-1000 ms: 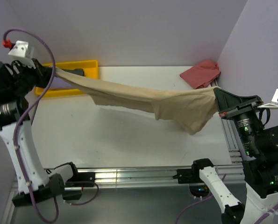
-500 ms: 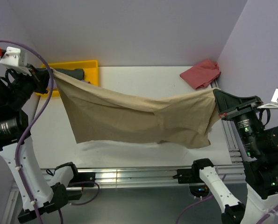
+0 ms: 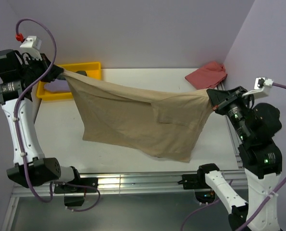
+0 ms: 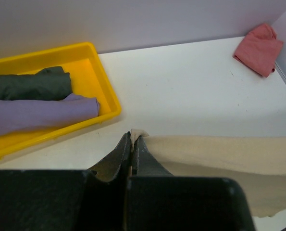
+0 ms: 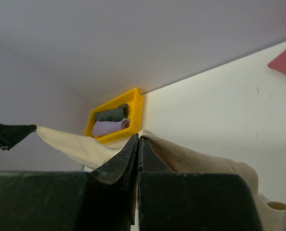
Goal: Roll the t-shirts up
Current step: Flatten the tshirt
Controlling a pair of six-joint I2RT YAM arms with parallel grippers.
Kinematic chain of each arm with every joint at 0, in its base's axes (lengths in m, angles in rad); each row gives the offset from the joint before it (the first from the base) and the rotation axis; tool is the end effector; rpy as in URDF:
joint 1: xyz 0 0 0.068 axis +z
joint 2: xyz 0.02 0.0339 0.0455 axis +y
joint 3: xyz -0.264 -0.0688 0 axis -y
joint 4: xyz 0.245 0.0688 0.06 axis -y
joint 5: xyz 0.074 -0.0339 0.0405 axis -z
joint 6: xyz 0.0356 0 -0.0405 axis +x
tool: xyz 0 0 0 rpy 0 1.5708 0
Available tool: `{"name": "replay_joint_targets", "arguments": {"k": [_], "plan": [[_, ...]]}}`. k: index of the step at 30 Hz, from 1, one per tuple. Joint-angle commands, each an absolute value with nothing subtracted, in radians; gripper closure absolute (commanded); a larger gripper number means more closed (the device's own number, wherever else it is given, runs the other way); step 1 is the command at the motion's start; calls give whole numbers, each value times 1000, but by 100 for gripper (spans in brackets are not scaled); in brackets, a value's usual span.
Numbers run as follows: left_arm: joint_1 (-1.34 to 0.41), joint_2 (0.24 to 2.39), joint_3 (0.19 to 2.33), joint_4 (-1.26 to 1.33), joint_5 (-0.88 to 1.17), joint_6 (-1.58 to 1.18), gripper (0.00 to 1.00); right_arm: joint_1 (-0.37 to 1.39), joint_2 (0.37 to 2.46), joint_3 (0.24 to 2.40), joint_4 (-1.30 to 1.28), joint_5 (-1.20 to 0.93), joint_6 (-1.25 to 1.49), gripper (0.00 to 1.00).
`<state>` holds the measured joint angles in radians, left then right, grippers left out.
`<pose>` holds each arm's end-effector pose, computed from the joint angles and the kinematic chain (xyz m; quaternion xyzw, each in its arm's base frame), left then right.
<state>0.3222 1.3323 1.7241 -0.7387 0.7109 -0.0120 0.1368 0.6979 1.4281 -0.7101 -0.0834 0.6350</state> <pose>0.2503 0.0591 0.4847 0.0695 0.7899 -0.1982 0.5761 0.0686 0.0124 0.4935 0.1436 0.6851 0.2956 0.6501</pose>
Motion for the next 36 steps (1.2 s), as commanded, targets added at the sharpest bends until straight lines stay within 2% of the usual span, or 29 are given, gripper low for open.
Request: {"name": "replay_joint_targets", "arguments": {"k": [1, 8, 11, 14, 18, 21, 25, 29, 32, 36], "plan": [[296, 1385, 1793, -713, 732, 35, 100, 133, 747, 1422, -650, -49, 584, 100], [167, 1522, 1851, -675, 624, 58, 100, 133, 902, 1439, -611, -40, 546, 100], [120, 1642, 1916, -661, 583, 57, 100, 132, 1000, 1498, -592, -28, 523, 100], [85, 1780, 2049, -667, 539, 35, 100, 115, 1129, 1601, -584, -40, 508, 100], [69, 1983, 2406, -686, 505, 9, 100, 55, 1337, 1768, -548, -96, 509, 100], [60, 2049, 2499, -567, 434, -41, 100, 14, 1442, 1931, -529, -113, 532, 100], [64, 2026, 2456, -350, 359, -86, 100, 9, 1581, 2127, -499, -92, 543, 100], [132, 2023, 2516, -244, 420, -202, 100, 8, 1623, 2304, -476, -36, 538, 100], [167, 1999, 2531, -227, 451, -221, 100, 8, 1594, 2290, -465, -14, 538, 100], [176, 1919, 2335, -253, 530, -132, 100, -29, 1482, 2094, -440, -11, 552, 100]]}}
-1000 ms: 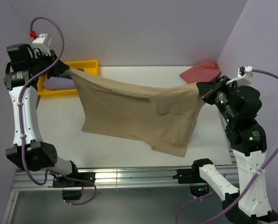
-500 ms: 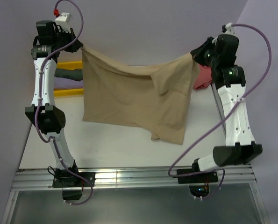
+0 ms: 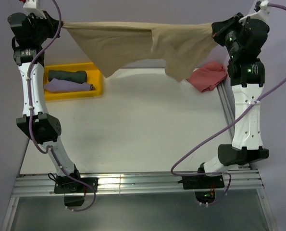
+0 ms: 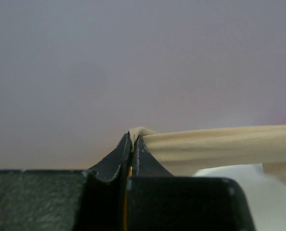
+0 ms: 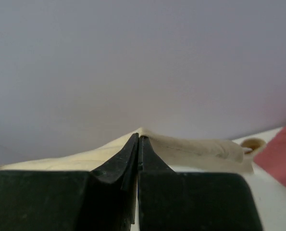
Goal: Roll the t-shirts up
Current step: Flatten the tshirt
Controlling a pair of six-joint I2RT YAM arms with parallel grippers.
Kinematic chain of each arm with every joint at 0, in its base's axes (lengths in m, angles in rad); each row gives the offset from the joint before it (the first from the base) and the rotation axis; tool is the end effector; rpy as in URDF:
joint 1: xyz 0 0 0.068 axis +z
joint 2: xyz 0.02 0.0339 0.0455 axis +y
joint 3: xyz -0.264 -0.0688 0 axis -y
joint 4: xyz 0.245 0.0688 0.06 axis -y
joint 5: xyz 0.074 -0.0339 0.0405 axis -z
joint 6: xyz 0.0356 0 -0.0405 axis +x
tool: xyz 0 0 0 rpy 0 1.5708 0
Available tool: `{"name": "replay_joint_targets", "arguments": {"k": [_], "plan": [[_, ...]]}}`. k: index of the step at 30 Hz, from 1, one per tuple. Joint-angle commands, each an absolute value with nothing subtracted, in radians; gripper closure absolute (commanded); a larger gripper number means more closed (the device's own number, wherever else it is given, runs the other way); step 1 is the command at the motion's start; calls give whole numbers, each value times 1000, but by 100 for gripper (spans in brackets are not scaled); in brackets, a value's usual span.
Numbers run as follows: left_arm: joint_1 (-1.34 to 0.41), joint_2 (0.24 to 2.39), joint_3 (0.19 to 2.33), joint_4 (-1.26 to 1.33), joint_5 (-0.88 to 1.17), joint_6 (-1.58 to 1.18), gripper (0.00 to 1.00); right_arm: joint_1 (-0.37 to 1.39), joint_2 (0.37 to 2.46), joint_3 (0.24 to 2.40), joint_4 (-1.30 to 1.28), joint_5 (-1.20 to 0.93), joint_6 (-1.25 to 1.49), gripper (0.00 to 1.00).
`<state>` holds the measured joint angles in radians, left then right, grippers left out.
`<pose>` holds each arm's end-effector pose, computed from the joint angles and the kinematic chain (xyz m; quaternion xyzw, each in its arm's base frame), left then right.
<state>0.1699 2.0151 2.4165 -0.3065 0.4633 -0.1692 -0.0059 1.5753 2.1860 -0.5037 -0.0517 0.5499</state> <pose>0.4373 0.0589 0.5129 0.0569 0.6741 -0.1542 0.7201 0.2964 0.0001 0.5788 0.1648 0.6477 0.2164 0.7117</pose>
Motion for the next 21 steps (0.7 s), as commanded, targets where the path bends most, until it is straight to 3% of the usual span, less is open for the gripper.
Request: {"name": "replay_joint_targets", "arguments": {"k": [1, 7, 13, 21], "plan": [[176, 1901, 2289, -268, 550, -114, 100, -29, 1458, 2036, -430, -11, 557, 100], [176, 1770, 1890, -448, 684, 129, 100, -31, 1232, 1476, -328, -12, 604, 100], [173, 1663, 1446, -548, 588, 337, 100, -29, 1074, 995, -328, -29, 643, 100], [173, 1655, 1174, -574, 476, 452, 100, -29, 1011, 723, -367, -40, 664, 100]]}}
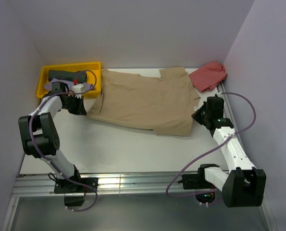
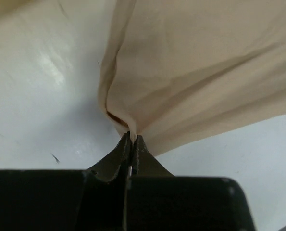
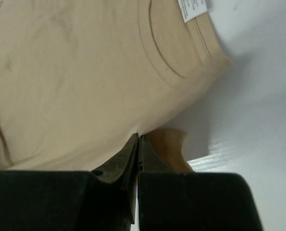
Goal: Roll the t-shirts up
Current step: Flatten the tshirt
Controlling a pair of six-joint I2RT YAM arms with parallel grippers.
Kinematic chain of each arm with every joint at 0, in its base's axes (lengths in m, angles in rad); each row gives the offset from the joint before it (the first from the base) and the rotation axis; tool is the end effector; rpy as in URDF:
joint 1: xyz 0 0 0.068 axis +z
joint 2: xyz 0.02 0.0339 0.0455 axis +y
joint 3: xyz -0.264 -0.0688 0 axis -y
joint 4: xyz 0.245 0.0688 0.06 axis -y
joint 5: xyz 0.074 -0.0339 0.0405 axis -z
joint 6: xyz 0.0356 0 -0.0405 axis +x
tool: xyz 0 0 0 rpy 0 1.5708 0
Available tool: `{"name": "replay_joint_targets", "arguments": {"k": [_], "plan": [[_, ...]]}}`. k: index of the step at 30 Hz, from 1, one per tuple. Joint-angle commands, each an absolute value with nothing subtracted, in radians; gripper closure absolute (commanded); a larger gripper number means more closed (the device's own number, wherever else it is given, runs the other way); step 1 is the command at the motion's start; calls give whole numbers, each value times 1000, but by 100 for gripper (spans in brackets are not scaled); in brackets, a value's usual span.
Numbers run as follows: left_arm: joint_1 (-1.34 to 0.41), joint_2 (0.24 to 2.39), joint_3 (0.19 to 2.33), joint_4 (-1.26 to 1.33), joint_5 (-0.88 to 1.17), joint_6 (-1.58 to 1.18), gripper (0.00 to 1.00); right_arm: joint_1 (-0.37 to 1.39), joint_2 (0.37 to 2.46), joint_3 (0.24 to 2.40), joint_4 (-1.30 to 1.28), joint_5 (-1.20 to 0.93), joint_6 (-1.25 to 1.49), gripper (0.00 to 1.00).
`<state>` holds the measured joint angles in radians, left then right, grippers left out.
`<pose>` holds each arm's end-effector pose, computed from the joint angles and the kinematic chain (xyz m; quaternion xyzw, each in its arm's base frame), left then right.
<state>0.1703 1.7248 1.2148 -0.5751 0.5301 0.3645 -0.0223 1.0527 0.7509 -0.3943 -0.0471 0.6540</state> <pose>0.3504 0.0420 0.2145 0.1535 0.9262 -0.1839 0.2910 0.2251 -0.0033 0.2571 0.2910 0.8577 0.1518 0.3958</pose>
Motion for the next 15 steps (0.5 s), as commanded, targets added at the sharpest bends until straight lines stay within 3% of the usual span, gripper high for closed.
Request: {"name": "replay_joint_targets", "arguments": {"k": [1, 10, 15], "plan": [[173, 1646, 1131, -566, 468, 457, 100, -29, 1006, 694, -380, -38, 664, 100], [172, 1599, 986, -568, 434, 491, 100, -29, 980, 633, -510, 72, 640, 100], [175, 1530, 902, -571, 384, 521, 100, -29, 864, 618, -580, 114, 640, 100]]}}
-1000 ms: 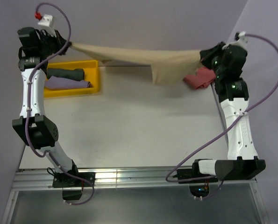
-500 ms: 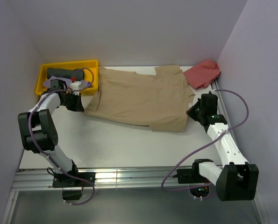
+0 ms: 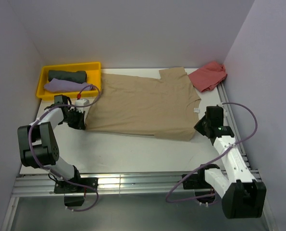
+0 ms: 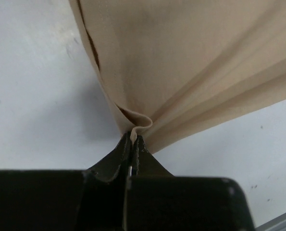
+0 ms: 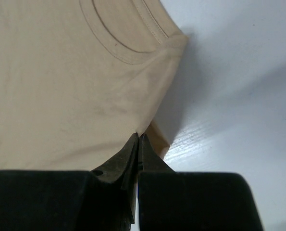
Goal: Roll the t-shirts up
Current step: Flatten the tshirt
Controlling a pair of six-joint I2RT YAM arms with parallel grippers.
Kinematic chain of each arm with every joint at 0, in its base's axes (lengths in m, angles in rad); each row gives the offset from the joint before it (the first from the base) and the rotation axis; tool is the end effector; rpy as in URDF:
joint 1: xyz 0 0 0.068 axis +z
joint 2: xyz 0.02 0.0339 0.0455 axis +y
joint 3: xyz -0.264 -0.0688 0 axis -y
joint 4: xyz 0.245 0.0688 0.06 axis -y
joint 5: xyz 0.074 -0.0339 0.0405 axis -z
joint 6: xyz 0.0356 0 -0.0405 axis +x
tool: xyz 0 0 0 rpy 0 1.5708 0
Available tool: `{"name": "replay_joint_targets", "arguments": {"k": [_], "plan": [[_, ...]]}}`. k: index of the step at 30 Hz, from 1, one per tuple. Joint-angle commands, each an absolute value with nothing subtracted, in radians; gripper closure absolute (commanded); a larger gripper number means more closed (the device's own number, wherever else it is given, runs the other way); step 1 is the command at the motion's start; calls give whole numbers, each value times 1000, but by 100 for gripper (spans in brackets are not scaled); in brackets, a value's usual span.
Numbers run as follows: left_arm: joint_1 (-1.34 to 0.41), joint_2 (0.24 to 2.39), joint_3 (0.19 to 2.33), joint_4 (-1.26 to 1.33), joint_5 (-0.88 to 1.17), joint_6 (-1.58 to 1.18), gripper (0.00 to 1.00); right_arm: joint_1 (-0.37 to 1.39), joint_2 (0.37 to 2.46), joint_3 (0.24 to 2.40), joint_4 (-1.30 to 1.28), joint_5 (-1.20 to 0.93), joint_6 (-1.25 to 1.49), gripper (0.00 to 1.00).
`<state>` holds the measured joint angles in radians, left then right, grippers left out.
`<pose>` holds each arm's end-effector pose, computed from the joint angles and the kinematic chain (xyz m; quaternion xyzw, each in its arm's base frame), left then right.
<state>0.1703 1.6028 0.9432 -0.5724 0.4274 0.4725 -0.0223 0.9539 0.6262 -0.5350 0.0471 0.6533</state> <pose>0.2924 0.0353 0.1743 0.1803 0.9469 -0.1463 0.2224 0.1897 -0.0059 0.2236 0.3185 0.8820 0.0866 0.3363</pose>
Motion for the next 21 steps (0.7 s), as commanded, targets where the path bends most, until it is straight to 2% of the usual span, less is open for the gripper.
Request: {"name": "replay_joint_targets", "arguments": {"k": [1, 7, 18, 19, 21], "plan": [[173, 1507, 872, -569, 370, 525, 100, -29, 851, 626, -594, 91, 644, 100], [173, 1480, 825, -589, 354, 537, 100, -29, 856, 680, -643, 117, 647, 100], [169, 1563, 939, -604, 359, 491, 100, -29, 1162, 724, -482, 89, 632, 100], [164, 1580, 959, -606, 359, 486, 100, -29, 1213, 736, -463, 89, 629, 99], [157, 1597, 972, -609, 362, 477, 100, -29, 1255, 771, -453, 78, 617, 84]]}}
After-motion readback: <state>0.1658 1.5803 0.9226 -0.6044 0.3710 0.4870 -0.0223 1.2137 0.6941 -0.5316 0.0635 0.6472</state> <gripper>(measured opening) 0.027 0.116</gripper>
